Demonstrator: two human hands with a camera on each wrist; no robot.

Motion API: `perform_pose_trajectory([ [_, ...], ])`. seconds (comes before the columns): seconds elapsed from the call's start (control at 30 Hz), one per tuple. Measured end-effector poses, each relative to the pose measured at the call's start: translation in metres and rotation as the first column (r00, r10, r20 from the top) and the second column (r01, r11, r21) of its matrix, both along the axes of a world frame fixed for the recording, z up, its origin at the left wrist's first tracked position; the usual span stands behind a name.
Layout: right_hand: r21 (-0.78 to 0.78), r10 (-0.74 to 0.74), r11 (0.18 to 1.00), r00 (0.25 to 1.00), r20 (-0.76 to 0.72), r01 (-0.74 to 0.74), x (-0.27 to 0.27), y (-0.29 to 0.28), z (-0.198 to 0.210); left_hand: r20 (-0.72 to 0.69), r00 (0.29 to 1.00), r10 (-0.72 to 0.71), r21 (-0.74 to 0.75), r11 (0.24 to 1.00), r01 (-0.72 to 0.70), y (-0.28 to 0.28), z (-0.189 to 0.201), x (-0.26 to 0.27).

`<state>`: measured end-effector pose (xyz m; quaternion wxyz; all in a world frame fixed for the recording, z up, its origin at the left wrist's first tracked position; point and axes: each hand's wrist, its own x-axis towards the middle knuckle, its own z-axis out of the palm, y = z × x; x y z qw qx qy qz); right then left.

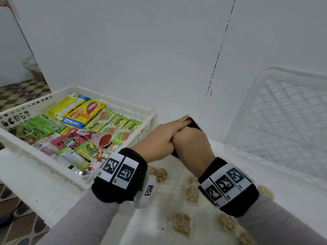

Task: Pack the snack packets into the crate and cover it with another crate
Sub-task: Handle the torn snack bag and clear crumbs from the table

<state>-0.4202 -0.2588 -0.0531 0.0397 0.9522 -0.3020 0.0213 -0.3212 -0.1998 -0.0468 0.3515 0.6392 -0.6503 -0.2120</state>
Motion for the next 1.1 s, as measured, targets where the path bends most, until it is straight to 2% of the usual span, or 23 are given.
perform_pose_trajectory([
  [0.07,-0.081,0.073,0.994,0.996,0.051,-0.069,-0.002,0.002,0.003,-0.051,0.999,0.004,-0.007,1.0,-0.004,-0.004,0.0,0.003],
  [0.1,-0.14,0.091,0.988,0.985,0.146,-0.07,-0.005,0.002,0.004,-0.075,0.997,0.007,-0.015,1.0,-0.008,-0.006,0.001,0.004],
  [0.13,-0.129,0.094,0.99,0.96,0.262,-0.062,-0.01,0.001,0.004,-0.094,0.996,0.012,-0.022,1.0,-0.014,-0.008,0.0,0.006],
  [0.17,-0.109,0.092,0.992,0.947,0.309,-0.061,-0.012,0.001,0.004,-0.097,0.995,0.019,-0.029,0.999,-0.022,-0.01,0.0,0.008],
  [0.27,-0.059,0.081,0.996,0.977,0.195,-0.071,-0.01,-0.005,-0.002,-0.032,0.999,0.013,-0.03,0.999,-0.014,-0.016,-0.002,0.008],
  [0.43,0.036,-0.032,0.999,0.999,0.039,0.031,-0.005,-0.015,-0.001,0.035,0.998,-0.043,-0.02,0.999,0.043,-0.023,-0.009,0.0],
  [0.57,0.14,-0.02,0.989,0.986,-0.168,0.044,-0.003,-0.02,0.001,0.044,0.997,-0.069,0.004,0.998,0.069,-0.025,-0.015,0.002],
  [0.63,0.226,-0.058,0.968,0.972,-0.227,0.111,-0.005,-0.021,0.005,0.084,0.992,-0.094,0.016,0.996,0.093,-0.026,-0.019,0.001],
  [0.7,0.251,-0.106,0.956,0.978,-0.178,0.149,-0.004,-0.019,0.008,0.166,0.983,-0.074,-0.008,0.997,0.076,-0.026,-0.022,0.002],
  [0.77,0.236,-0.123,0.962,0.99,-0.069,0.136,-0.003,-0.016,0.009,0.227,0.974,-0.01,-0.053,0.998,0.022,-0.028,-0.024,0.005],
  [0.87,0.219,-0.084,0.975,0.97,0.227,0.034,-0.005,-0.016,0.008,0.115,0.993,-0.024,-0.073,0.997,0.032,-0.029,-0.025,0.013],
  [0.9,0.206,-0.071,0.979,0.923,0.378,-0.009,-0.009,-0.016,0.011,0.131,0.991,-0.022,-0.074,0.997,0.032,-0.03,-0.025,0.015],
  [0.93,0.232,-0.102,0.972,0.834,0.543,-0.032,-0.014,-0.014,0.014,0.184,0.983,-0.01,-0.078,0.997,0.025,-0.031,-0.027,0.017],
  [1.0,0.357,-0.247,0.929,0.562,0.79,-0.094,-0.025,-0.014,0.02,0.266,0.964,0.016,-0.094,0.996,0.009,-0.033,-0.031,0.022],
  [1.03,0.421,-0.327,0.898,0.448,0.832,-0.128,-0.029,-0.016,0.021,0.308,0.951,0.037,-0.097,0.995,-0.008,-0.033,-0.033,0.023],
  [1.1,0.543,-0.477,0.81,0.289,0.83,-0.222,-0.038,-0.019,0.021,0.449,0.89,0.085,-0.087,0.995,-0.051,-0.034,-0.04,0.026],
])
